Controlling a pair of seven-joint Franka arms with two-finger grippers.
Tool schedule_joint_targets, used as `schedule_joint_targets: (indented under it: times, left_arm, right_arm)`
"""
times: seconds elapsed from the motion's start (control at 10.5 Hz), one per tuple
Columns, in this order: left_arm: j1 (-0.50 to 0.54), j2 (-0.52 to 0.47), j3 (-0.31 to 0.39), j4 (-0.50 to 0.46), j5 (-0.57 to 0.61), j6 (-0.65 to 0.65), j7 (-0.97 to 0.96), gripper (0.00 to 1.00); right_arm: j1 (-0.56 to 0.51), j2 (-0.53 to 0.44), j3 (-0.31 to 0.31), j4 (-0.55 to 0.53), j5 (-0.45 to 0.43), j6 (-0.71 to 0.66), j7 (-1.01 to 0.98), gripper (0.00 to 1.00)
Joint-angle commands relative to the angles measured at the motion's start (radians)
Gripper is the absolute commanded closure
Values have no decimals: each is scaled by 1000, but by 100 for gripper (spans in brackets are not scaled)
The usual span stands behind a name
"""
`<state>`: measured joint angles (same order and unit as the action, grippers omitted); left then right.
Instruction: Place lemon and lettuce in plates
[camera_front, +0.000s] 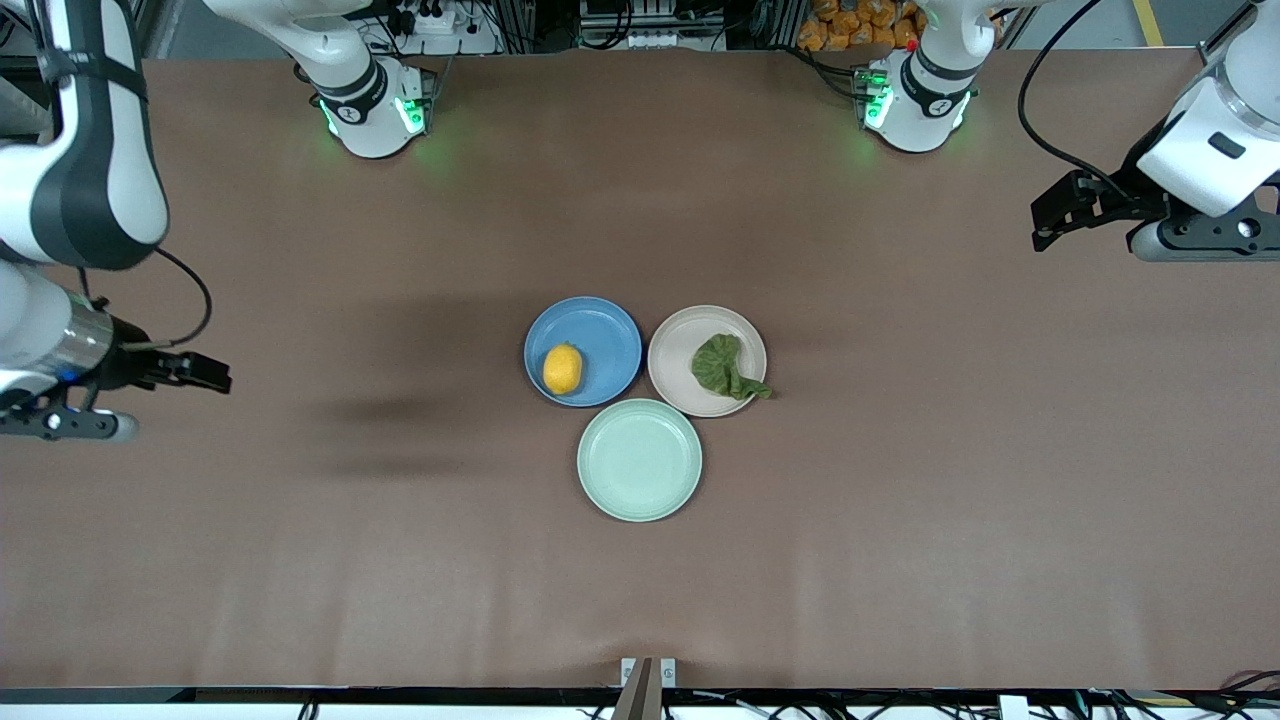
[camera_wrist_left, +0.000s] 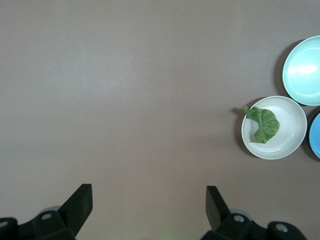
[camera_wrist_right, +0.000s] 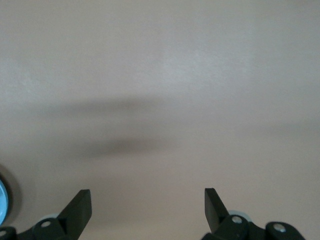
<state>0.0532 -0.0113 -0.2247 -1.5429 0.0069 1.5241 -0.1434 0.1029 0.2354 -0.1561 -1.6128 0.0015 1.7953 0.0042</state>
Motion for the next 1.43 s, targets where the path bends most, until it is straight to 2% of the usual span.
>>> schedule_joint_targets:
  times: [0.0,0.38,0.76,1.33]
  left_arm:
    - [2,-4,5,0,-22,1,5,0]
    - [2,10,5,-3,-21,5,4,0]
    - [8,4,5,-5,-19,4,2,0]
    - [11,4,7,0,-21,5,2,0]
  right_arm:
    - [-9,-28,10,54,-18,-95,-7,0]
    - [-8,-62,10,145,-14,-272,-6,0]
    - [-14,-133,13,152,-8,-364,0,0]
    - [-34,-162,16,172,23,-396,2,0]
